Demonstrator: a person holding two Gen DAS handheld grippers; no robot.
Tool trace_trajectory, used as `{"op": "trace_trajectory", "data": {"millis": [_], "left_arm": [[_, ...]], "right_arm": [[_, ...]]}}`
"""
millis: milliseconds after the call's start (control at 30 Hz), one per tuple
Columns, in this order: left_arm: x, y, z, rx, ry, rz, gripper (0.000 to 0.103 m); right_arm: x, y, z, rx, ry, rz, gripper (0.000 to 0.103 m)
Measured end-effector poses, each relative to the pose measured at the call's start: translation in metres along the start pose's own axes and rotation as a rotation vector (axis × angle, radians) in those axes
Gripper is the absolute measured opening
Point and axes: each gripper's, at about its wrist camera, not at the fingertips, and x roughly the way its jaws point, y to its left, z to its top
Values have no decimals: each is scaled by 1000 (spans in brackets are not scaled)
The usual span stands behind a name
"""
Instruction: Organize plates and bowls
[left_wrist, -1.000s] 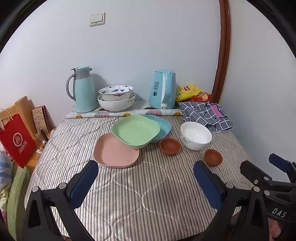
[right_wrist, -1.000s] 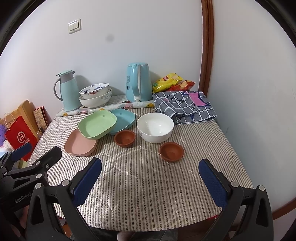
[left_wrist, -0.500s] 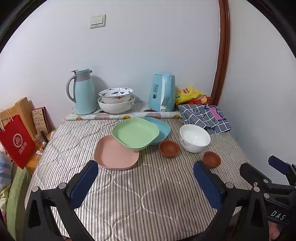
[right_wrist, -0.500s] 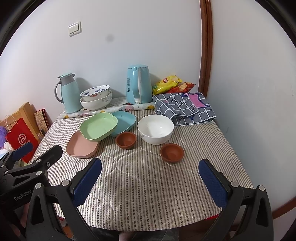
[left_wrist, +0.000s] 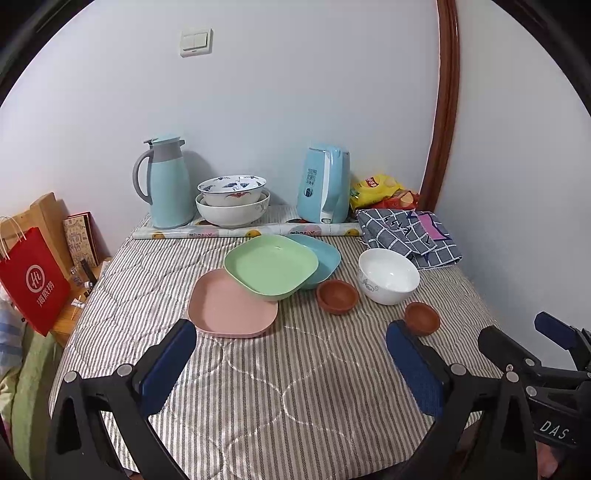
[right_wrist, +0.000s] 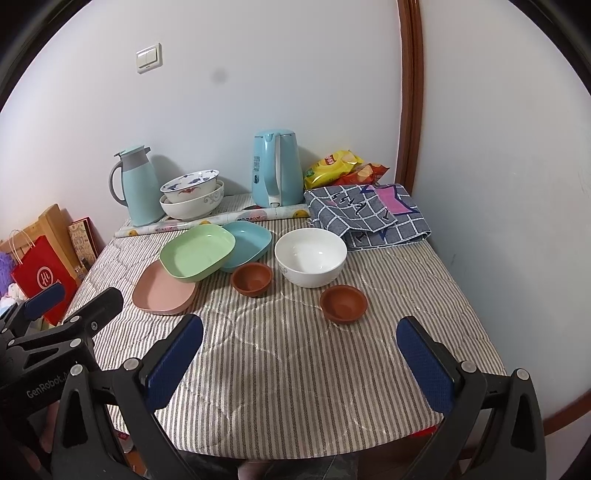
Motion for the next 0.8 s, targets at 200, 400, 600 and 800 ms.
{"op": "trace_trajectory", "data": {"millis": [200,400,600,800], "left_arm": [[0,1,0,2,-2,-1,103],[4,2,2,-3,6,1,103],[13,5,9,-7,19,4,103],[29,14,17,-19,44,20,103]], "right_arm": [[1,1,0,1,2,3,103],[4,3,3,2,5,6,103],[7,2,7,7,7,3,103],[20,4,18,7,19,9,103]]}}
